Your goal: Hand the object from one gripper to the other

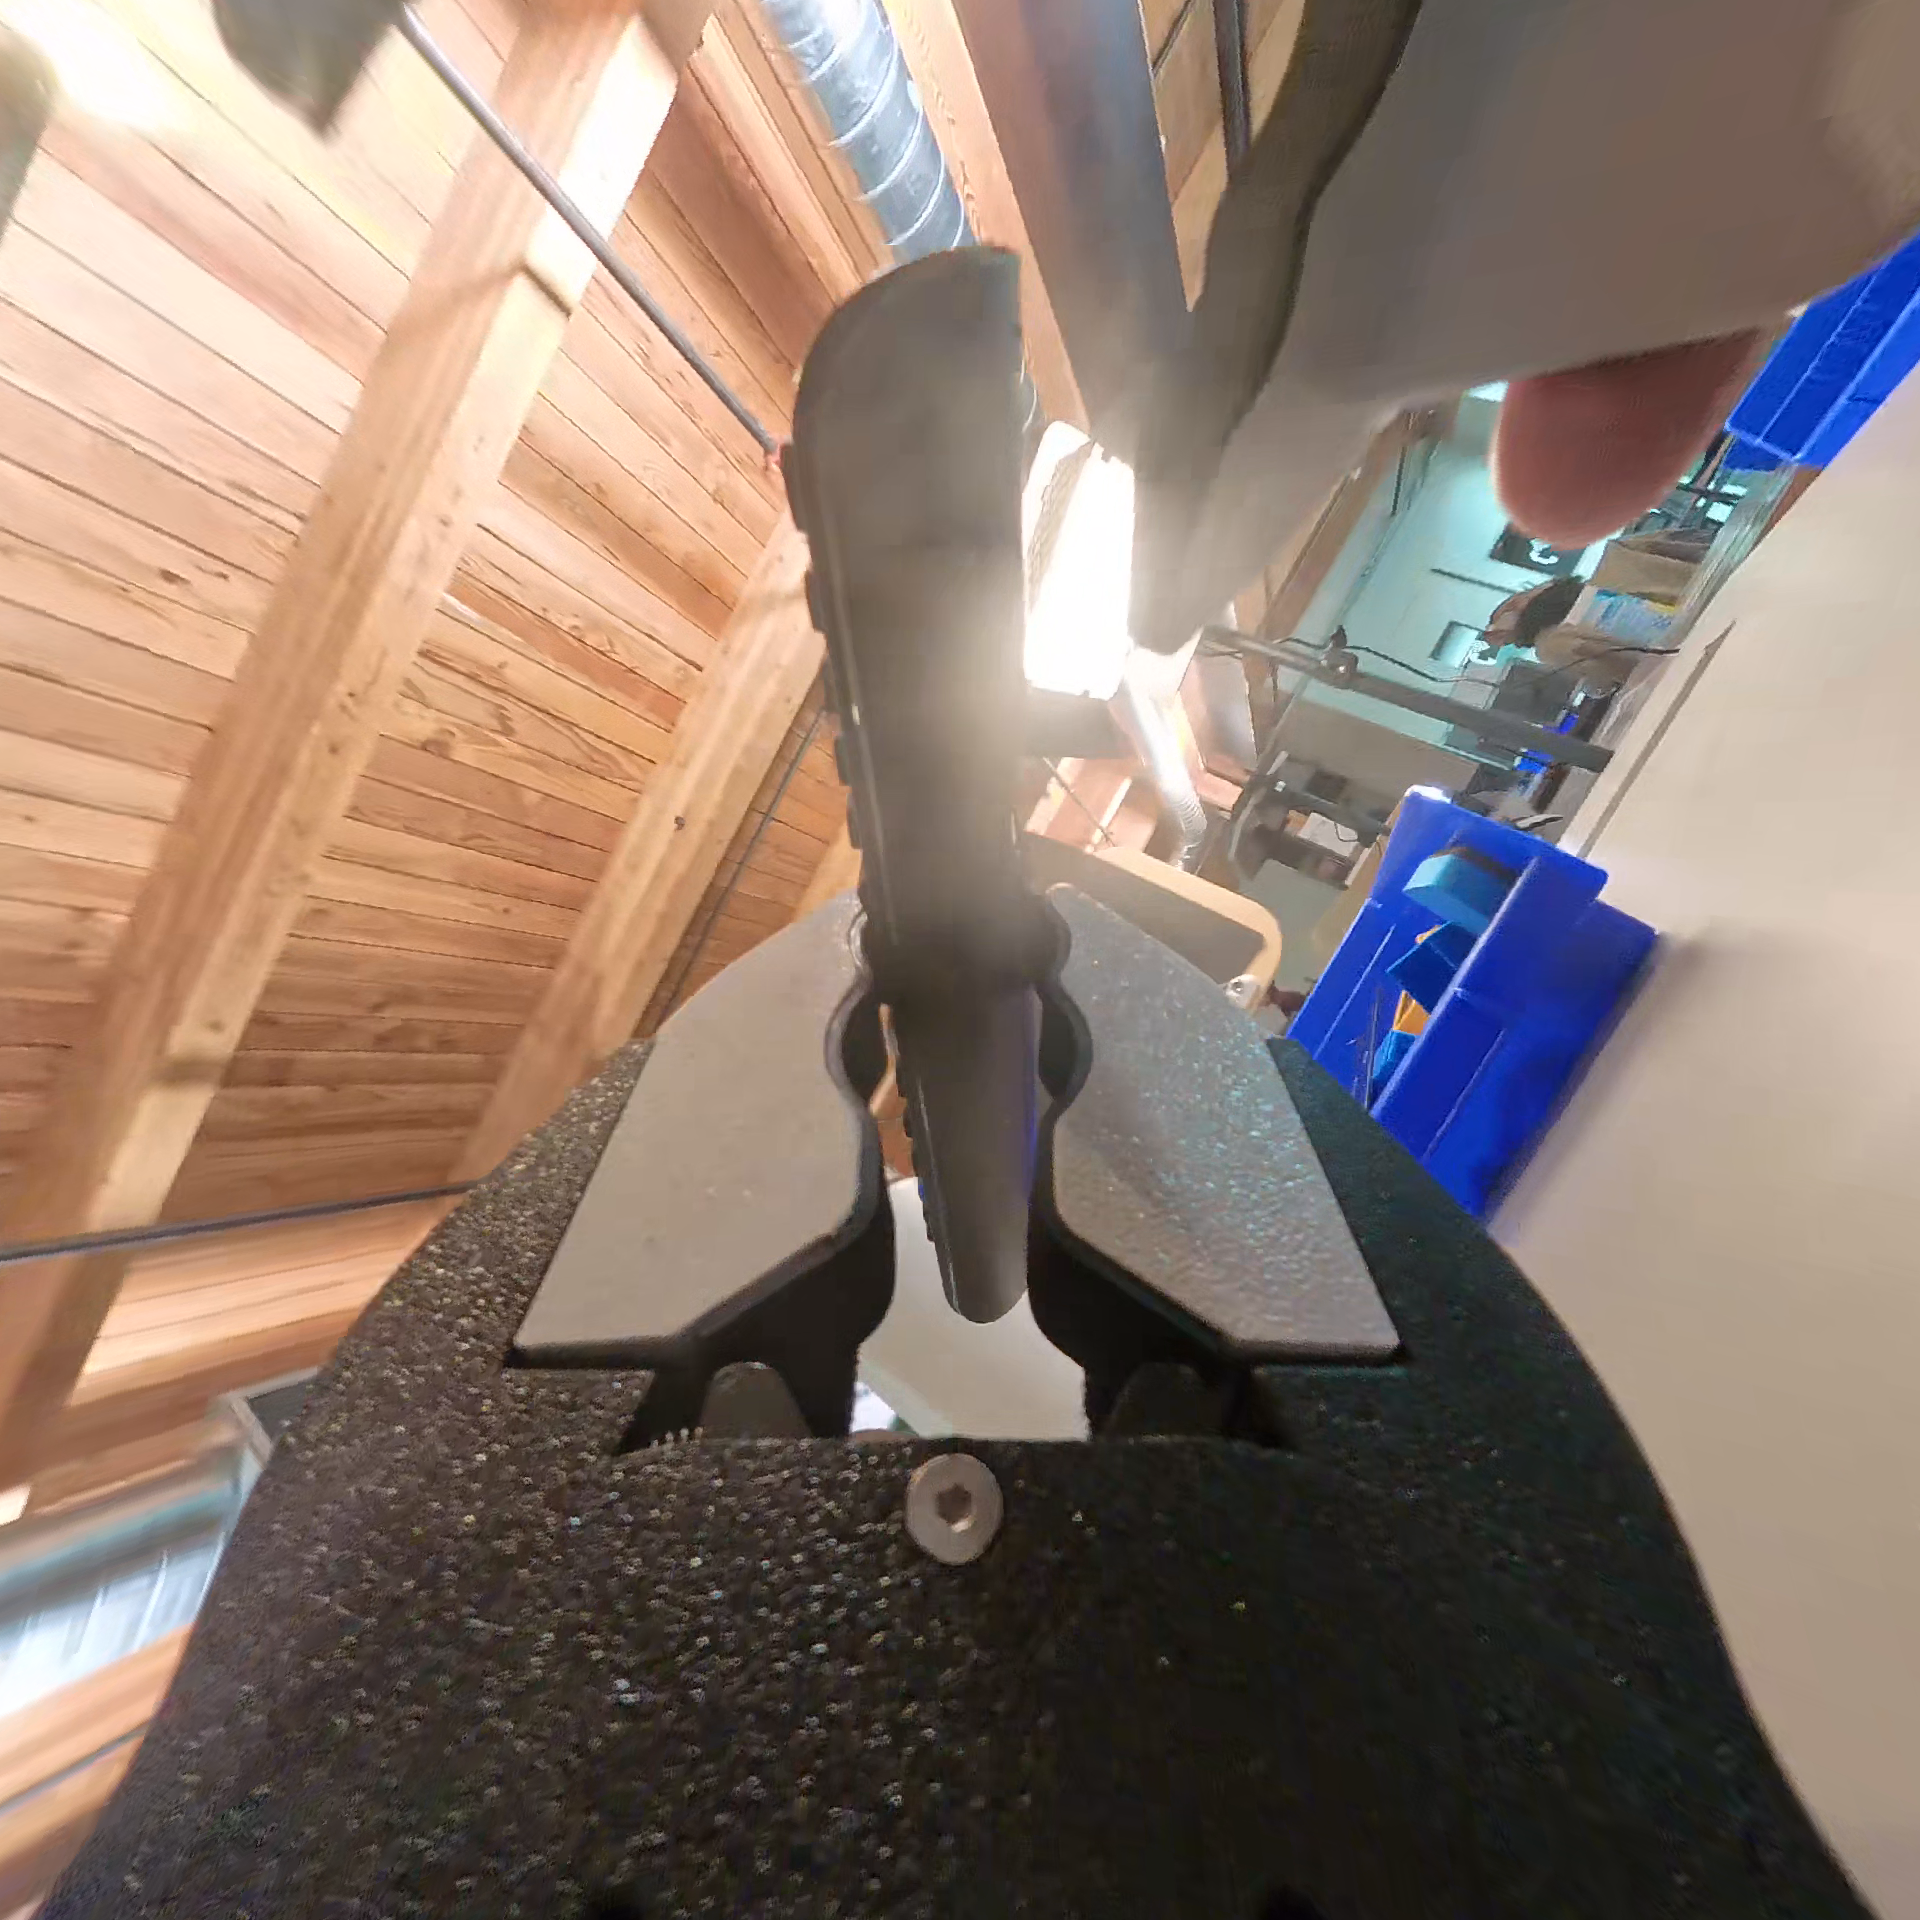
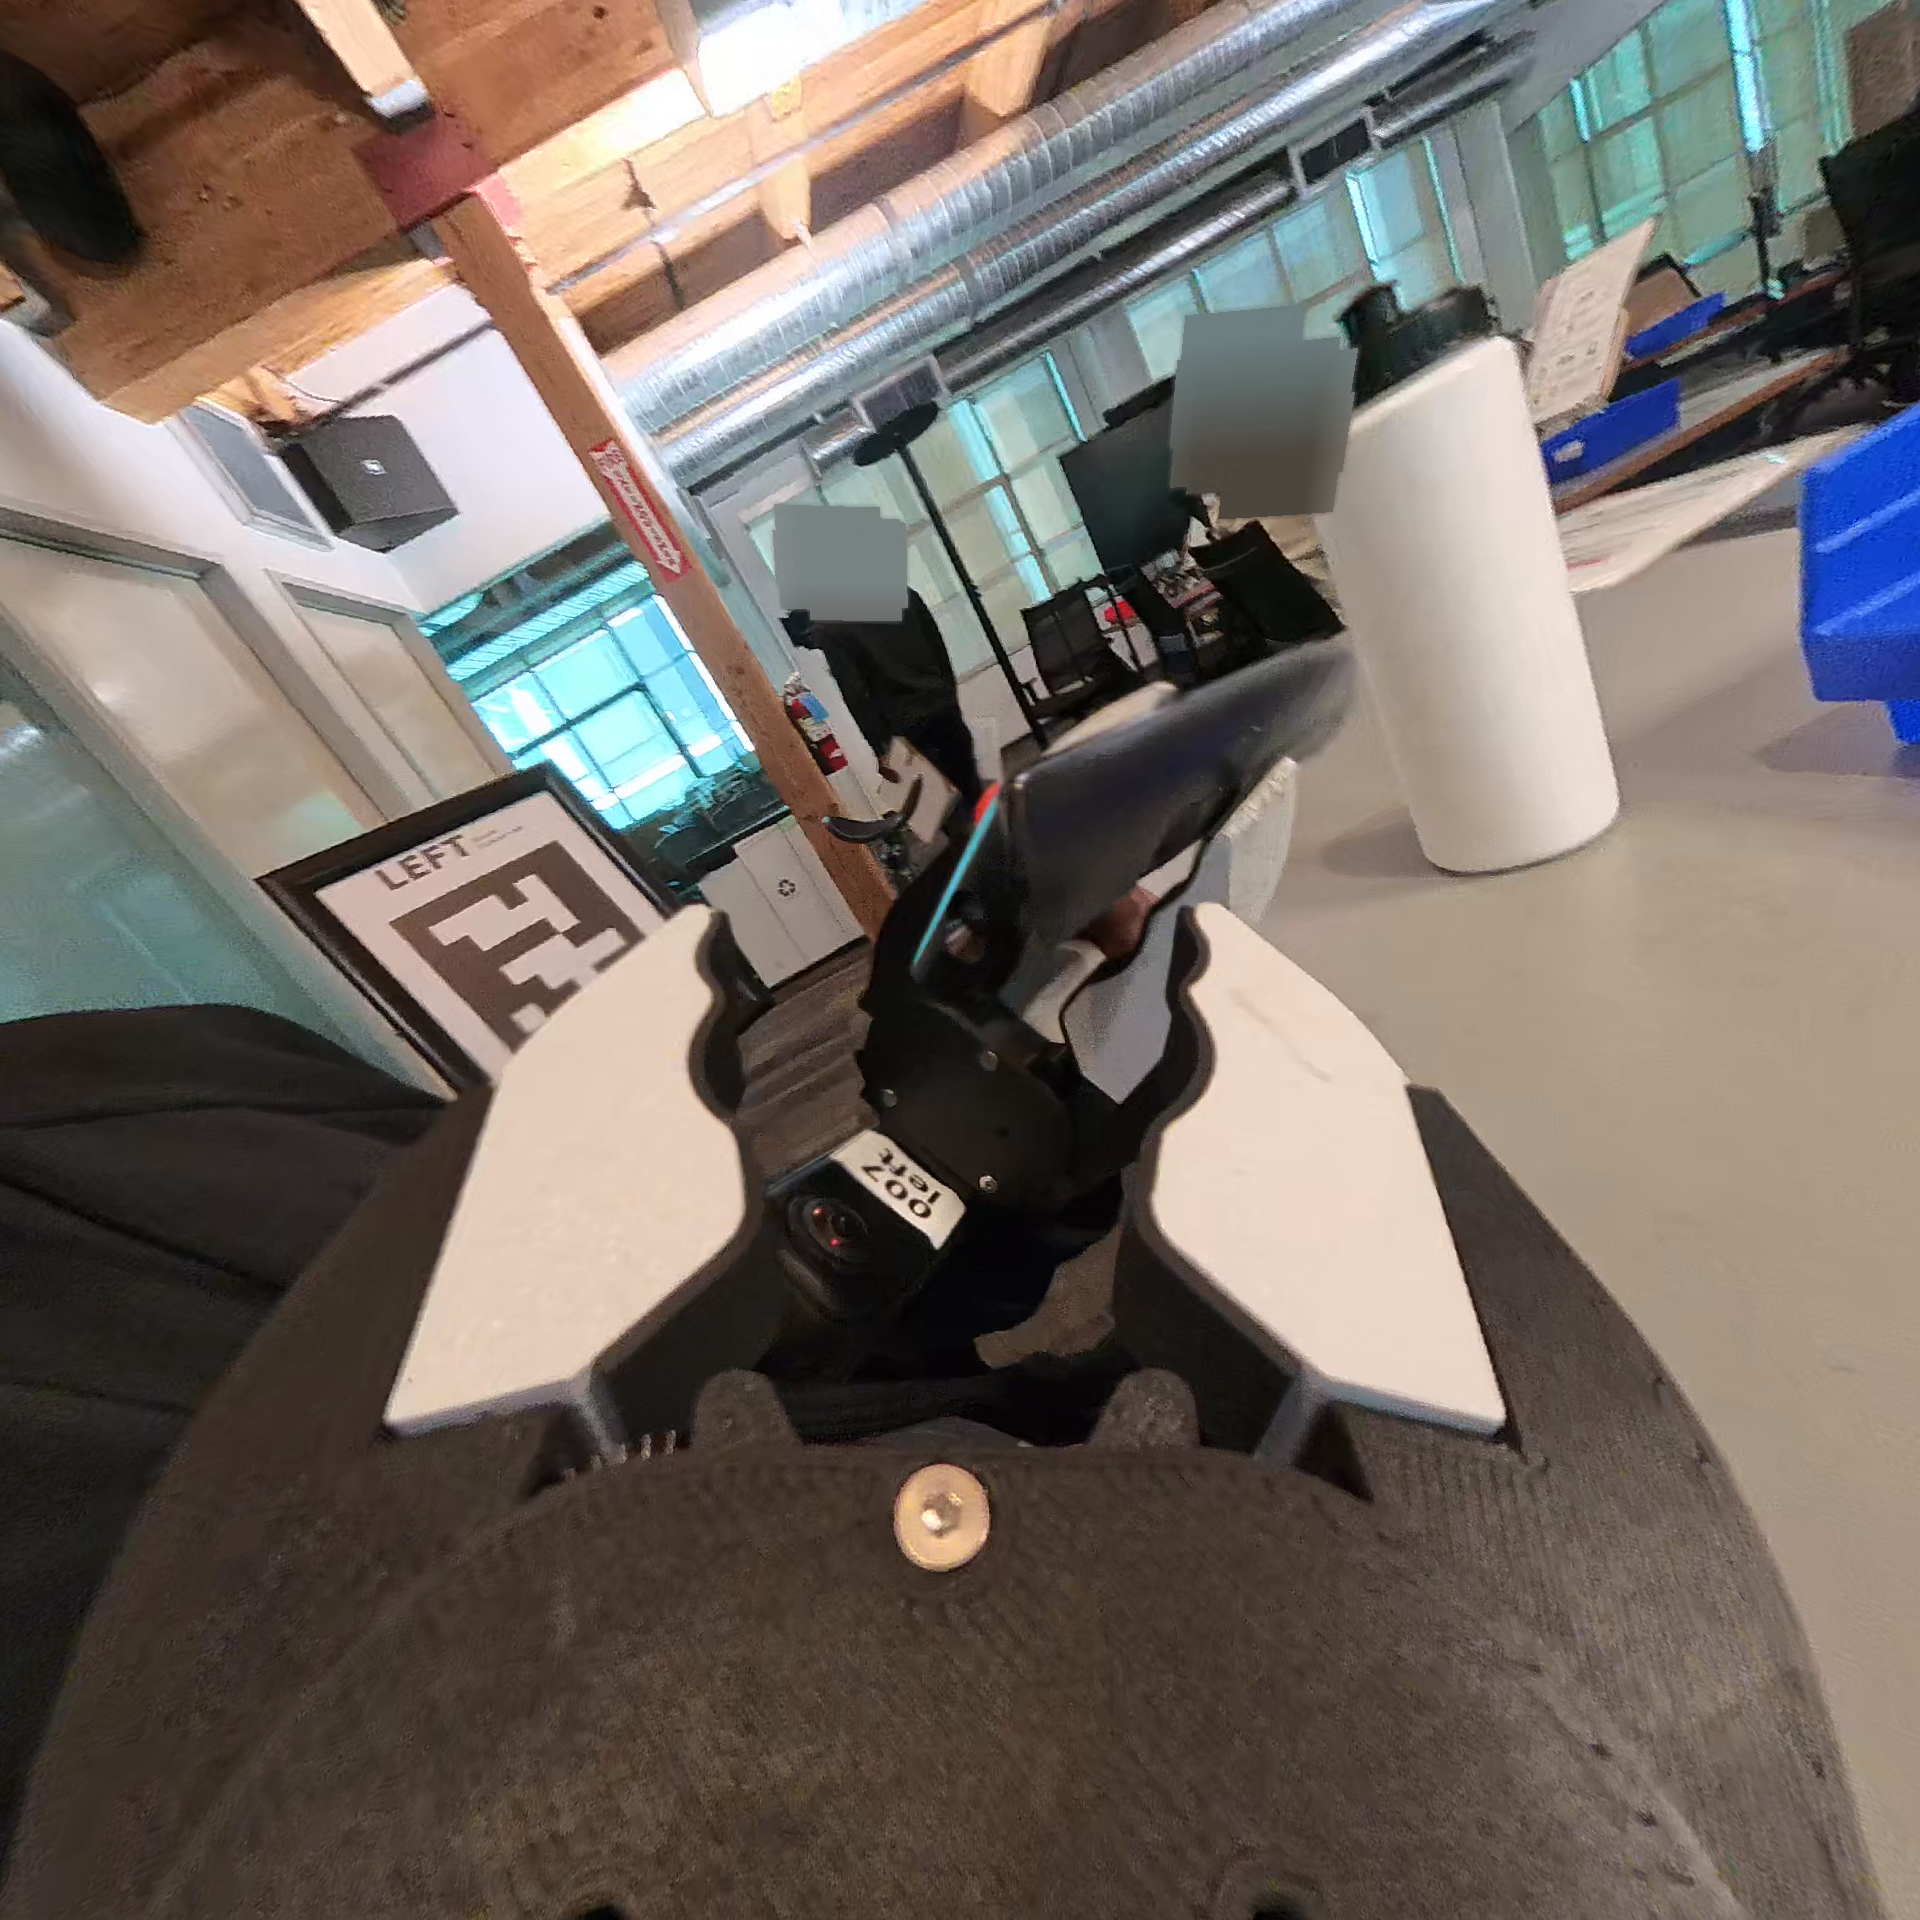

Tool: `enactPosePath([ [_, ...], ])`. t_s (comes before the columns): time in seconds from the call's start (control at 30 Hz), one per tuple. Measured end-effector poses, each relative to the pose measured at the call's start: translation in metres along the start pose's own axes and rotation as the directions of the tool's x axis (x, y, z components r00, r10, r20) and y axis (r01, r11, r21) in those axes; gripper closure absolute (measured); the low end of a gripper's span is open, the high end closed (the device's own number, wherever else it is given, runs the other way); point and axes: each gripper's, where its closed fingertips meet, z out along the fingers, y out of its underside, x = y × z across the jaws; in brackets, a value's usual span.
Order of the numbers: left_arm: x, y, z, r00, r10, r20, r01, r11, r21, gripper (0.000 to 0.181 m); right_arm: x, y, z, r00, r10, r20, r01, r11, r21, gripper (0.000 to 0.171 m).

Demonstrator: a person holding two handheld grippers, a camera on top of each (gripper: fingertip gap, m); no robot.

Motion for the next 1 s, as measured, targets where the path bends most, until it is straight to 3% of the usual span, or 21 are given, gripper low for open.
enactPosePath([
  [0.13, 0.012, -0.008, -0.002, 0.995, 0.099, -0.023, -0.098, 0.994, 0.038, 0.155, 0.013, 0.006, 0.003, 0.997, 0.069, -0.044, -0.070, 0.997, -0.022, 0.096],
  [0.3, 0.019, -0.012, -0.005, 0.988, 0.152, -0.039, -0.150, 0.987, 0.066, 0.155, 0.030, 0.019, 0.008, 0.990, 0.122, -0.071, -0.127, 0.989, -0.071, 0.131],
  [0.43, 0.020, -0.008, -0.003, 0.995, 0.045, -0.089, -0.040, 0.997, 0.063, 0.146, 0.042, 0.014, 0.006, 0.993, 0.077, -0.084, -0.081, 0.996, -0.043, 0.139],
  [0.6, 0.019, -0.003, -0.002, 0.950, -0.218, -0.223, 0.231, 0.972, 0.035, 0.124, 0.050, 0.004, -0.002, 0.992, -0.064, -0.106, 0.060, 0.997, -0.037, 0.147],
  [0.73, 0.013, -0.002, -0.006, 0.833, -0.427, -0.352, 0.456, 0.890, -0.002, 0.107, 0.047, -0.004, -0.005, 0.982, -0.173, -0.077, 0.169, 0.984, -0.053, 0.147],
  [0.83, 0.003, -0.010, -0.013, 0.680, -0.572, -0.458, 0.630, 0.776, -0.033, 0.104, 0.042, -0.010, -0.009, 0.973, -0.229, -0.024, 0.227, 0.972, -0.059, 0.147],
  [1.0, -0.041, -0.018, -0.021, 0.365, -0.795, -0.484, 0.887, 0.455, -0.078, 0.106, 0.037, -0.015, -0.018, 0.949, -0.303, 0.082, 0.309, 0.947, -0.082, 0.147],
])
